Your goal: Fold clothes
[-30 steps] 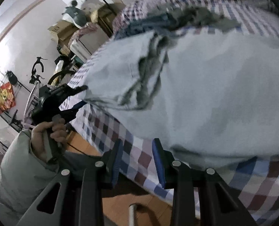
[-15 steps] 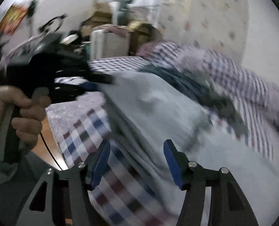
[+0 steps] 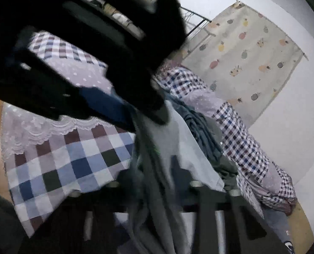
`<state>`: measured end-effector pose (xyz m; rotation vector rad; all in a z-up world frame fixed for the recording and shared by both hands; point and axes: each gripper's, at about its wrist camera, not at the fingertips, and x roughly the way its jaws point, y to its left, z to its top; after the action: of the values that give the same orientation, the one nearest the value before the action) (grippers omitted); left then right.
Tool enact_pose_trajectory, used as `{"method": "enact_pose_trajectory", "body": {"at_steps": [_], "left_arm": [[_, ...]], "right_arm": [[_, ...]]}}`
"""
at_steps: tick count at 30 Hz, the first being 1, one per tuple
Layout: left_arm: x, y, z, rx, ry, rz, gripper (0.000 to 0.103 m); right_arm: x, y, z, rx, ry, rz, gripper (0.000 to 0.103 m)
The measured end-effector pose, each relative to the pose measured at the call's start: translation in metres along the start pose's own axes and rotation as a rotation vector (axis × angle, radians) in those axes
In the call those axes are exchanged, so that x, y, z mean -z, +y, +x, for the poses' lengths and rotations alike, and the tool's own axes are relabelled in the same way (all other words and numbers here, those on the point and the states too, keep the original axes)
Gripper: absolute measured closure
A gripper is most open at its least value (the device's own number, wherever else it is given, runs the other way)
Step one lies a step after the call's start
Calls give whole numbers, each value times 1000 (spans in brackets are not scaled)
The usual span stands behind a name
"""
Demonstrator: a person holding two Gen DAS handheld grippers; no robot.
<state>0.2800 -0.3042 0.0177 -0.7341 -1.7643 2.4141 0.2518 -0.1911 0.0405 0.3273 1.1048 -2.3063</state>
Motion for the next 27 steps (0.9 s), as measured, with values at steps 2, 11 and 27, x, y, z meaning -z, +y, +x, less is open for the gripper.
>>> {"method": "enact_pose_trajectory", "body": {"at_steps": [2,11,27], "left_arm": [[-5,9,-17,13,-93,-57,34],[0,3,-8,52,-84,-74,32],[60,-83,99,-78,192,294,32]], "right_arm": [[-1,-2,5,-31,21,25,89],[13,-122,-33,-138,0,566,94],[415,-299,-124,-99,134,2009,92]]}}
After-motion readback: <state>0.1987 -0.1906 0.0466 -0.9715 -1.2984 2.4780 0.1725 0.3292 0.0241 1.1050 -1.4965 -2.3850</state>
